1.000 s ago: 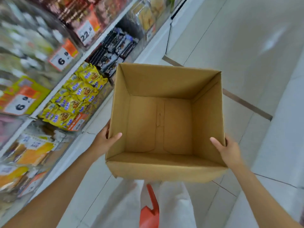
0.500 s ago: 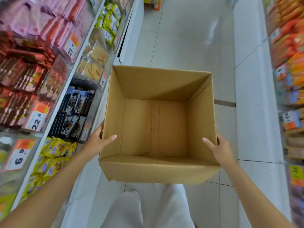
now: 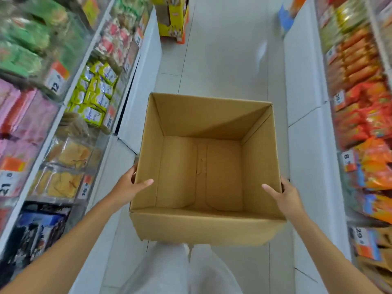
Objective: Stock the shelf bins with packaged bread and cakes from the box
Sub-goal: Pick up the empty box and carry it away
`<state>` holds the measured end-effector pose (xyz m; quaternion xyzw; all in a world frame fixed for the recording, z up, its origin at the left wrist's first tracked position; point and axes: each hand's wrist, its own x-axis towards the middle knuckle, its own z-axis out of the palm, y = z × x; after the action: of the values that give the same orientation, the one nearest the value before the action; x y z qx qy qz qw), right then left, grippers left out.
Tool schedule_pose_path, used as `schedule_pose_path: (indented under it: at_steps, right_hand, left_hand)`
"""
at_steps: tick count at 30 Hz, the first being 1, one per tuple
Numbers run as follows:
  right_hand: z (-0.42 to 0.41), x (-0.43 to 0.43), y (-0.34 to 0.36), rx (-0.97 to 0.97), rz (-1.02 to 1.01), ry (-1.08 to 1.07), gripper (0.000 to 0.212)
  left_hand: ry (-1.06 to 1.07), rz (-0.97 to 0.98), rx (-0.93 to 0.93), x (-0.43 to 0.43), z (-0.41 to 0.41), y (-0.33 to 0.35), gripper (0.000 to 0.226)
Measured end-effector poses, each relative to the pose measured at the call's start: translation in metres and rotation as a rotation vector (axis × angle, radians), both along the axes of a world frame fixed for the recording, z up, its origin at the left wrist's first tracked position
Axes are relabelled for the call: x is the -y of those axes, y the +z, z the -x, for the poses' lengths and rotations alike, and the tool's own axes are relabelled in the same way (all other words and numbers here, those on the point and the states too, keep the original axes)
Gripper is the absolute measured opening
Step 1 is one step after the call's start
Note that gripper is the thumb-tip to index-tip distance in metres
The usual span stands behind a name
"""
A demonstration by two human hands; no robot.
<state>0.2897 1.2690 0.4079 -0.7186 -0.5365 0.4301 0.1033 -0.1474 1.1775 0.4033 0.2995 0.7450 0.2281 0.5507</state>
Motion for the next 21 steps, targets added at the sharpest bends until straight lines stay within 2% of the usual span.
schedule_pose_path:
  at_steps: [3,7,15,21]
  right_hand:
    - [0.011,-0.083,0.000,0.064,-0.004,-0.006,0.070]
    - [0.039,-0.199,-0.010,0.069,-0.008,-0.024,0.068]
    - [0.084,-0.409,-0.003,0.063,-0.029,-0.078,0.049]
    - [0.096,-0.580,-0.010,0.053,-0.039,-0.133,0.048]
  left_hand:
    - [0.021,-0.010,0.003,-0.083,0.010,-0.005,0.088]
    - [0.005,-0.034,0.016,-0.205,0.039,-0.018,0.088]
    - [-0.102,-0.036,0.031,-0.465,0.093,-0.008,0.087]
    - [-0.138,-0.031,0.021,-0.659,0.106,-0.010,0.091]
